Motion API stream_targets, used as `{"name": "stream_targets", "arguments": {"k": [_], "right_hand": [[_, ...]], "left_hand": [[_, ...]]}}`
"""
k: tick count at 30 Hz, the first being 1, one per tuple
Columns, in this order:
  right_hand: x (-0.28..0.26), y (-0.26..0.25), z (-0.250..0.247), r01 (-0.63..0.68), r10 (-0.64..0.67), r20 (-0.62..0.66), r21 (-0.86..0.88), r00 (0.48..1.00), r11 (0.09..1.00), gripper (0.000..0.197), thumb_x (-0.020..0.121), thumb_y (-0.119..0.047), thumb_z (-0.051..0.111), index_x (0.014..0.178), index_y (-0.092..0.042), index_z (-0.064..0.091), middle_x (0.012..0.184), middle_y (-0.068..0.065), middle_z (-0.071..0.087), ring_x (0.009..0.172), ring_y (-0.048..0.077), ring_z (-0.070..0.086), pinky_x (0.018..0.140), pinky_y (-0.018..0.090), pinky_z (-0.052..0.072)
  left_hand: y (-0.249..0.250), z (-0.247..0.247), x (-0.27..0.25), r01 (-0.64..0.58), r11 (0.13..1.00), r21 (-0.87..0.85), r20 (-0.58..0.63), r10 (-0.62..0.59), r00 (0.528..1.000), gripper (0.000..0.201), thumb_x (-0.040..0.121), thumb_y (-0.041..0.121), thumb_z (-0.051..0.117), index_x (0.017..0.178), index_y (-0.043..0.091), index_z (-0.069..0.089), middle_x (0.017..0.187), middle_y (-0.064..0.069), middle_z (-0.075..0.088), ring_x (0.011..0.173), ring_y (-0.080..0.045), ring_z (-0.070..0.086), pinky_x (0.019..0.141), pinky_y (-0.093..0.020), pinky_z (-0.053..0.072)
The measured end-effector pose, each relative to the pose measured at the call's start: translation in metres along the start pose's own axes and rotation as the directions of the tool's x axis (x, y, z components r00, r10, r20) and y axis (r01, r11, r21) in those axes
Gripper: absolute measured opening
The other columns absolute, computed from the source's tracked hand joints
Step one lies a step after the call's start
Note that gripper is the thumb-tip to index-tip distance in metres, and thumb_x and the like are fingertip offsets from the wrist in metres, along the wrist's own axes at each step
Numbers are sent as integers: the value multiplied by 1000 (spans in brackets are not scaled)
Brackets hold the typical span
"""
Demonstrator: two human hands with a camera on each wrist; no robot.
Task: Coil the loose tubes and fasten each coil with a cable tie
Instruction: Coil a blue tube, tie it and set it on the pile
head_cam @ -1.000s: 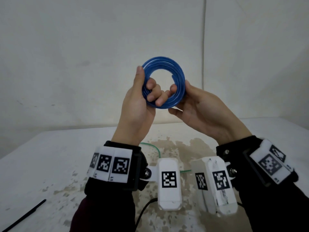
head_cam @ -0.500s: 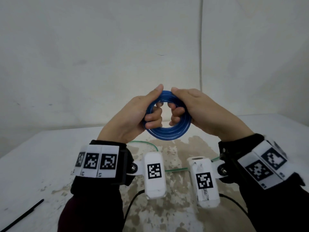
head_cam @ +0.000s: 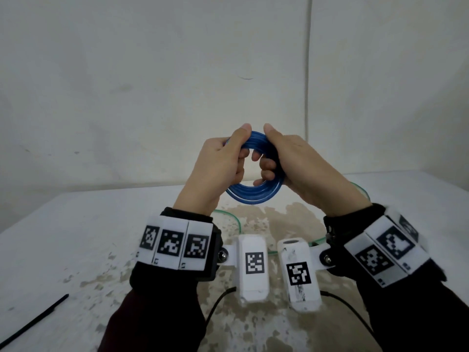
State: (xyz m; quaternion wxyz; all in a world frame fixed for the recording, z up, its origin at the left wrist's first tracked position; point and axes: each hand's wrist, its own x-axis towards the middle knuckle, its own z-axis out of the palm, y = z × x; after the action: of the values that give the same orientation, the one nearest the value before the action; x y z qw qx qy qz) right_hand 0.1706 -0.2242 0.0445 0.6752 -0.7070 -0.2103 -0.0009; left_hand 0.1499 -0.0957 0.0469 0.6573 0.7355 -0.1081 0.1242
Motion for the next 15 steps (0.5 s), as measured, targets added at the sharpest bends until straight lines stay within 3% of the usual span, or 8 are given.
{"name": "stream_targets", "arguments": {"k": [6, 10, 12, 15], "right_hand": [[0, 2, 7, 50, -50, -59, -5, 997, 999, 44, 103, -28, 33, 66, -9, 46, 41, -10, 31, 38, 10, 28, 47, 28, 43], [-2, 1, 12, 66, -66, -32, 1, 997, 998, 42, 101, -25, 36, 64, -9, 47, 47, -4, 33, 39, 11, 26, 43, 26, 36], [-6, 1, 19, 39, -39, 17, 9, 999, 999, 42, 101, -26, 38, 64, -9, 48, 50, -1, 31, 39, 11, 25, 42, 25, 35], [-13, 2, 37, -28, 23, 117, 47, 993, 998, 43, 101, -28, 39, 63, -9, 48, 49, -4, 25, 41, 11, 21, 42, 23, 33]], "left_hand": [[3, -7, -2, 29, 999, 13, 128, -30, 991, 44, 99, 40, 42, 64, 13, 38, 48, 4, 22, 40, -11, 22, 41, -18, 22], [4, -20, -14, 126, 988, -87, 212, -105, 972, 59, 100, 52, 21, 72, 8, 48, 45, -1, 35, 40, -18, 41, 46, -22, 38], [4, -37, -22, 149, 986, -80, 172, -133, 976, 65, 100, 51, 15, 82, 4, 57, 56, -8, 52, 55, -25, 59, 59, -27, 49], [6, -75, -41, 158, 957, 242, 1, -164, 987, 50, 102, 44, 28, 91, 10, 63, 77, -9, 66, 71, -23, 65, 79, -35, 49]]}}
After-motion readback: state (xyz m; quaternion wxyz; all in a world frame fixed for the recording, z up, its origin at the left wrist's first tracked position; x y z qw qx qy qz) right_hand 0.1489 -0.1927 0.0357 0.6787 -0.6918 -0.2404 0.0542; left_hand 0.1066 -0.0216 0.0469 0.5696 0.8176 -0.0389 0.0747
